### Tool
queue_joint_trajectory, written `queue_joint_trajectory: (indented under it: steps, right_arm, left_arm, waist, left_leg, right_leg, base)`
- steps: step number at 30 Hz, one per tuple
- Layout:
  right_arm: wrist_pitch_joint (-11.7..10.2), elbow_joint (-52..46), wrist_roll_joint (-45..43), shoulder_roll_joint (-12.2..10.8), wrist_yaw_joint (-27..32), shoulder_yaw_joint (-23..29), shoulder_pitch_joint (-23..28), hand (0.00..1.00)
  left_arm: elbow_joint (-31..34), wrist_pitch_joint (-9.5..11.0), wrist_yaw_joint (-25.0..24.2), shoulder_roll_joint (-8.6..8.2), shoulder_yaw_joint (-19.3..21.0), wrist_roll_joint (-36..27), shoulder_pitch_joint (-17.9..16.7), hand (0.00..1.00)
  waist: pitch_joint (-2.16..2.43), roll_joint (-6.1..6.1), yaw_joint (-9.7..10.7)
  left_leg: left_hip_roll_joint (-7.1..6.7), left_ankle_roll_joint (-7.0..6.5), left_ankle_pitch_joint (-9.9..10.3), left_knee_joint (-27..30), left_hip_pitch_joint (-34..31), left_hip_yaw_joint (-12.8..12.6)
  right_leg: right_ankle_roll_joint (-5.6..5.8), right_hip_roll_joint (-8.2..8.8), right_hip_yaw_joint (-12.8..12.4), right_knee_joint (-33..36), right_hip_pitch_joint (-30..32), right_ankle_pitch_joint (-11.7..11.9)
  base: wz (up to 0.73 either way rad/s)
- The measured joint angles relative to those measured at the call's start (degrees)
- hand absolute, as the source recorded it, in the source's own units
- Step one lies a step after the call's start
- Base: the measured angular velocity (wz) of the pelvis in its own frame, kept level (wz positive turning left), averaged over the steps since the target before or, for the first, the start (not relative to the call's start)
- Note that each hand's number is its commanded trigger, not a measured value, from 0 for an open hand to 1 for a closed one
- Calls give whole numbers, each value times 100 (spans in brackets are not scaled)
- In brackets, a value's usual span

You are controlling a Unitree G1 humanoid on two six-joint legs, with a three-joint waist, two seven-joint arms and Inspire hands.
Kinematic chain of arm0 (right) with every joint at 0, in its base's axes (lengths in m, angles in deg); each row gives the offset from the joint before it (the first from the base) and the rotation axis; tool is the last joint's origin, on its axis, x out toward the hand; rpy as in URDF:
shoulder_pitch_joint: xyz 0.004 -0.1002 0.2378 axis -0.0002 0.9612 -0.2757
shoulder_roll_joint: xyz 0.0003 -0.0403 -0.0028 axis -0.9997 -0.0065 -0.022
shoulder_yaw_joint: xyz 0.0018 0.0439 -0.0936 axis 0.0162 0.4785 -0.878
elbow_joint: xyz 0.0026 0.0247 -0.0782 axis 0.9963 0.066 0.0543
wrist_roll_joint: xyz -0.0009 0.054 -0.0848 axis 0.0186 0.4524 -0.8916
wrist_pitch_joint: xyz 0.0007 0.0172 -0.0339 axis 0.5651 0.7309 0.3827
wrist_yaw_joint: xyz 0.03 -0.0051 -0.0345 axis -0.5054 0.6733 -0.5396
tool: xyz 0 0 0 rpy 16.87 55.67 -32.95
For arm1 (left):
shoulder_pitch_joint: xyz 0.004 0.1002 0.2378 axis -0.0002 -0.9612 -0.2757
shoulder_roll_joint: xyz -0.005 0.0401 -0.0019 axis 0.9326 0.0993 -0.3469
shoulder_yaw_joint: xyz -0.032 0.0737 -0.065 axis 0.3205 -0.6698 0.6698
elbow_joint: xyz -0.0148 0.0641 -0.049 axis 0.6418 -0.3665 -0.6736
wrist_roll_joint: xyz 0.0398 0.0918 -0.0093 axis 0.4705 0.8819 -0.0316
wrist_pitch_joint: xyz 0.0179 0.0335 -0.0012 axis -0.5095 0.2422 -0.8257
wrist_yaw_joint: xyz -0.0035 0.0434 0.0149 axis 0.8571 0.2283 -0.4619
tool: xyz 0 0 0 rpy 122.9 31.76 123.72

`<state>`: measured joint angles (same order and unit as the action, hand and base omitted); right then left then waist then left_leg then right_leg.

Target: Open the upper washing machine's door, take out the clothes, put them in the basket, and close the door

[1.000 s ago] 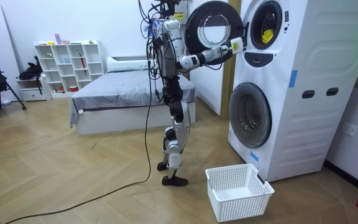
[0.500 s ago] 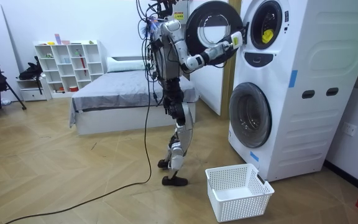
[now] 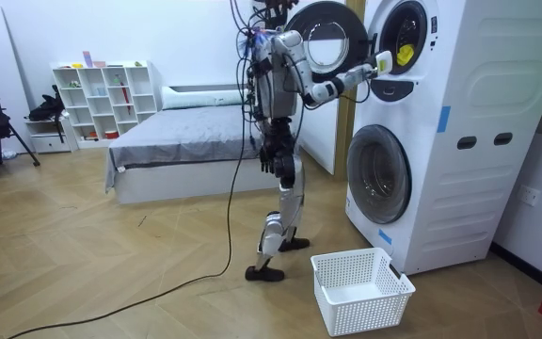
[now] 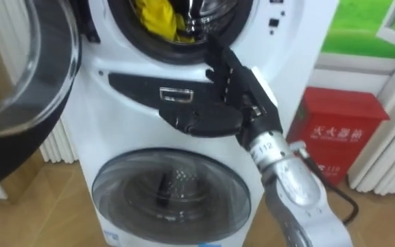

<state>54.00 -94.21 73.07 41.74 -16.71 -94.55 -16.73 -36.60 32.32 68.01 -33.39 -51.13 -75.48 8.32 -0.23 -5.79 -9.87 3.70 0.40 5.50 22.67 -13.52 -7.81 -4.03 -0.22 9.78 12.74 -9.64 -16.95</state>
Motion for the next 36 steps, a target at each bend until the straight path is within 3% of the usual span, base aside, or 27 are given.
queue_joint_trajectory:
  steps: [3,4,5,6,8,9,10,11,12,13,14,15,16,17,18,19,21,23,28,29,36]
  right_arm:
    - [-1,2,-34,32,96,35,-43,0]
    - [-1,2,-46,72,134,37,-44,0]
    - [-1,10,-164,95,179,45,-43,0]
    - [-2,11,-234,105,205,44,-43,0]
    - [-90,11,-379,107,234,34,-6,0]
    - [-167,2,-443,108,225,26,58,0]
    - [-291,10,-515,133,255,39,282,0]
    - [-350,35,-533,136,265,135,468,0]
    - [-353,41,-545,137,260,178,500,0]
    - [-325,41,-588,139,268,291,507,0]
    - [-257,55,-574,150,264,427,520,0]
    - [-232,54,-578,152,264,478,527,0]
    - [-218,55,-593,157,282,534,530,0]
    - [-222,48,-579,164,292,566,545,0]
    - [-224,26,-554,164,289,560,562,0]
    - [-224,-44,-525,169,274,508,632,0]
    - [-226,-128,-457,181,247,456,667,0]
    - [-286,-182,-299,182,177,413,676,0]
    - [-234,-196,-174,188,39,271,622,0]
    - [-180,-197,-173,186,-14,278,600,0]
    - [148,-373,-186,209,-187,341,489,0]
  left_arm:
    - [5,-2,-98,-3,1,-1,28,0]
    - [3,-4,-104,-6,-14,-8,38,0]
    - [4,-20,-109,-14,-13,-5,79,0]
    - [7,-40,-109,-10,-13,-9,120,0]
    - [108,-97,-104,21,-10,-23,260,0]
    - [161,-110,-86,33,-10,-22,259,0]
    - [177,-123,-38,70,-34,-14,315,0]
    - [216,-124,16,126,-81,-2,389,0]
    - [251,-104,49,156,-82,-4,441,0]
    - [261,-51,67,229,-86,-8,586,0]
    - [327,25,85,268,-88,-5,704,0]
    - [361,54,88,282,-85,-5,749,0]
    - [387,107,87,281,-155,-9,820,0]
    - [391,146,87,251,-235,-10,812,0]
    - [390,153,87,234,-239,-9,790,0]
    - [374,147,92,211,-238,-6,710,0]
    - [381,121,100,196,-247,-15,577,0]
    - [332,84,186,213,-249,-8,425,0]
    - [150,2,190,183,-241,2,235,0]
    - [135,1,189,150,-212,20,186,0]
    - [72,-10,30,-56,41,64,129,0]
  waist:
    - [-12,10,104]
    - [-21,25,121]
    - [-30,35,182]
    - [-33,29,200]
    - [-54,30,296]
    - [-63,47,334]
    - [-71,75,442]
    - [-81,193,601]
    - [-64,221,649]
    - [-71,243,662]
    - [-69,254,668]
    - [-67,259,677]
    - [-67,256,700]
    - [-60,246,730]
    - [-58,243,747]
    - [-38,228,792]
    - [-14,284,797]
    - [-10,290,805]
    - [12,247,698]
    - [13,247,618]
    - [24,222,623]
  left_leg:
    - [-164,-113,140,16,42,-117]
    - [-242,-190,197,-15,78,-191]
    - [-338,-265,260,-40,152,-223]
    - [-385,-301,297,-59,203,-267]
    - [-631,-448,428,-116,420,-280]
    - [-682,-482,476,-115,501,-264]
    - [-753,-537,535,-204,738,-189]
    - [-744,-582,595,-289,952,-25]
    - [-721,-590,614,-331,1010,44]
    - [-636,-588,609,-428,1090,53]
    - [-564,-581,576,-524,1172,58]
    - [-538,-581,574,-560,1202,69]
    - [-535,-581,574,-617,1255,71]
    - [-572,-583,579,-713,1366,69]
    - [-589,-581,581,-753,1420,69]
    - [-627,-565,590,-837,1528,105]
    - [-555,-498,603,-935,1624,131]
    - [-456,-412,560,-1025,1625,123]
    - [-337,-259,523,-1115,1686,60]
    - [-316,-227,530,-1117,1706,21]
    - [-247,-92,459,-1119,1594,190]
  right_leg:
    - [244,194,45,175,-27,-142]
    - [413,302,58,470,48,-239]
    - [586,454,89,980,208,-337]
    - [661,552,135,1292,318,-379]
    - [743,941,207,2530,699,-297]
    - [711,1014,198,2808,773,-183]
    - [678,1071,151,3336,894,152]
    - [630,1018,114,3656,1029,447]
    - [603,952,92,3682,1108,392]
    - [604,796,9,3609,1387,149]
    - [583,639,-7,3174,1596,0]
    - [583,560,-7,2848,1648,-21]
    - [566,472,-36,2040,1669,5]
    - [545,409,-110,1243,1633,216]
    - [529,399,-131,952,1606,436]
    - [344,390,-147,683,1509,924]
    - [337,292,-74,395,1335,986]
    - [235,172,-33,96,1240,1136]
    - [129,-1,-163,-30,1209,1173]
    - [86,-21,-139,-29,1204,1178]
    - [-31,-49,34,-23,1253,1153]
  base:
    - [11]
    - [23]
    - [22]
    - [15]
    - [16]
    - [19]
    - [21]
    - [19]
    - [12]
    - [0]
    - [0]
    - [6]
    - [11]
    - [10]
    - [11]
    - [0]
    - [-4]
    - [-5]
    - [-9]
    - [-17]
    - [11]
